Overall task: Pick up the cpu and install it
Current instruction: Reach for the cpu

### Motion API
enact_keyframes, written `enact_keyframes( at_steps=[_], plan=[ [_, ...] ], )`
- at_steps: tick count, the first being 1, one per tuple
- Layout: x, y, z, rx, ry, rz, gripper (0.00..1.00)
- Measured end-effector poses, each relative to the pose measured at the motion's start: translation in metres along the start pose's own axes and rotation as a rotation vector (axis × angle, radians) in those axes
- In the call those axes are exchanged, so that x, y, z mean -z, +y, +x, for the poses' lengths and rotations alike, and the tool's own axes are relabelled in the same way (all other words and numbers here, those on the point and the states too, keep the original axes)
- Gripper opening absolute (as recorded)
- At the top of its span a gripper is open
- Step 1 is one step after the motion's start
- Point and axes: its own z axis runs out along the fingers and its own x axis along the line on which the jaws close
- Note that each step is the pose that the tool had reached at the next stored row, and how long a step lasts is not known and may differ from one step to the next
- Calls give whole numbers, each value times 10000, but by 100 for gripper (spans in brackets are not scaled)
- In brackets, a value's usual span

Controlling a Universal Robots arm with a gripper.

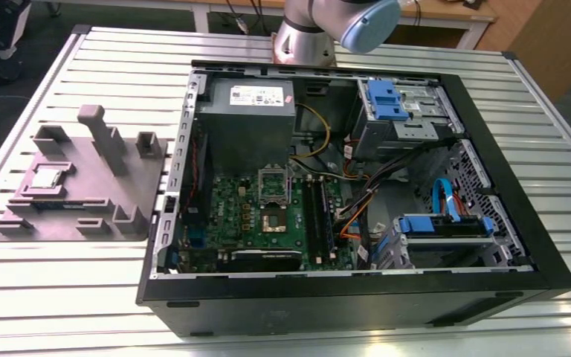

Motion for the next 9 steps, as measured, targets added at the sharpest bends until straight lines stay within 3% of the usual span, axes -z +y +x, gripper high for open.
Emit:
enact_keyframes(
  at_steps=[9],
  plan=[
    [1, -5, 62, 1, 0, 0, 10]
  ],
)
